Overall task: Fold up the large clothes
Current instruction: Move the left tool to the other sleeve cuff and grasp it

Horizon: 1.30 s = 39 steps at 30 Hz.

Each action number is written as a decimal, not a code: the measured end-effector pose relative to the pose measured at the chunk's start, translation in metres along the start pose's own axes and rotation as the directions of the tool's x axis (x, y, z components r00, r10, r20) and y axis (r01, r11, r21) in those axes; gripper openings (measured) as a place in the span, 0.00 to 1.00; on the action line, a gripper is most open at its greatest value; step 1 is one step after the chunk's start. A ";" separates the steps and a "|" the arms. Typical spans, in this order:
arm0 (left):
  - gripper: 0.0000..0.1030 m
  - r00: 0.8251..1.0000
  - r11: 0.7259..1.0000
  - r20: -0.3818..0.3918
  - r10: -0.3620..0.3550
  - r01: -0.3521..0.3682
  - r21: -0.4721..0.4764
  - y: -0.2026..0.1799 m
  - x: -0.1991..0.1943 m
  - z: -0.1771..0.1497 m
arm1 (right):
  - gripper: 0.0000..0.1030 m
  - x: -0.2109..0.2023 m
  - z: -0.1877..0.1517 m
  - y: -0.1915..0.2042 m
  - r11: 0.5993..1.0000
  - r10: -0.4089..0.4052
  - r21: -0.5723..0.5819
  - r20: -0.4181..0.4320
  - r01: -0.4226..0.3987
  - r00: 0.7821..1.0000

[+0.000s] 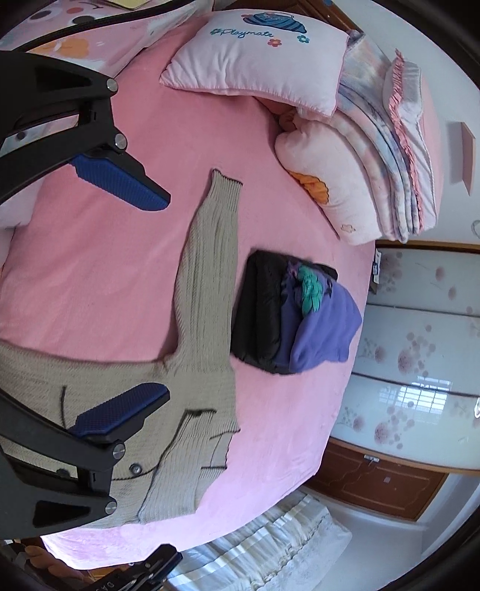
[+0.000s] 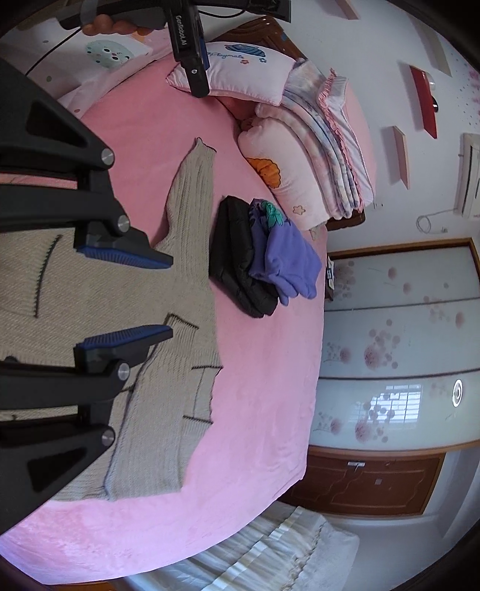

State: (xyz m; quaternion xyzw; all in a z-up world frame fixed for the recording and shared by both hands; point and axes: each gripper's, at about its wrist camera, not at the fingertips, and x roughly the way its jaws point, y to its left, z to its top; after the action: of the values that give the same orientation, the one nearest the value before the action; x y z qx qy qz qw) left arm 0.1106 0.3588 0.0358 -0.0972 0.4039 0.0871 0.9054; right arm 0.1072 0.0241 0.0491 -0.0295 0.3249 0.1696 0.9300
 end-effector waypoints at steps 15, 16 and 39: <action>0.90 0.983 0.948 -0.121 -0.138 0.096 -0.302 0.152 0.181 0.060 | 0.34 0.149 0.068 0.088 0.995 0.001 -0.096 -0.007 -0.002 1.000; 0.89 0.984 0.948 -0.126 -0.123 0.079 -0.308 0.158 0.192 0.060 | 0.34 0.160 0.068 0.093 0.995 -0.005 -0.101 -0.012 0.004 1.000; 0.07 0.938 0.961 -0.343 -0.038 -0.060 -0.271 0.187 0.377 0.044 | 0.34 0.326 0.016 0.125 0.996 0.023 -0.072 -0.277 -0.044 0.961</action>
State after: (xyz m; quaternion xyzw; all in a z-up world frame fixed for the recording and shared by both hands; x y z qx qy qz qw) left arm 0.3457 0.5803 -0.2372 -0.2346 0.5407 0.1296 0.7974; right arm 0.3132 0.2412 -0.1322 -0.0834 0.4449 0.1920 0.8708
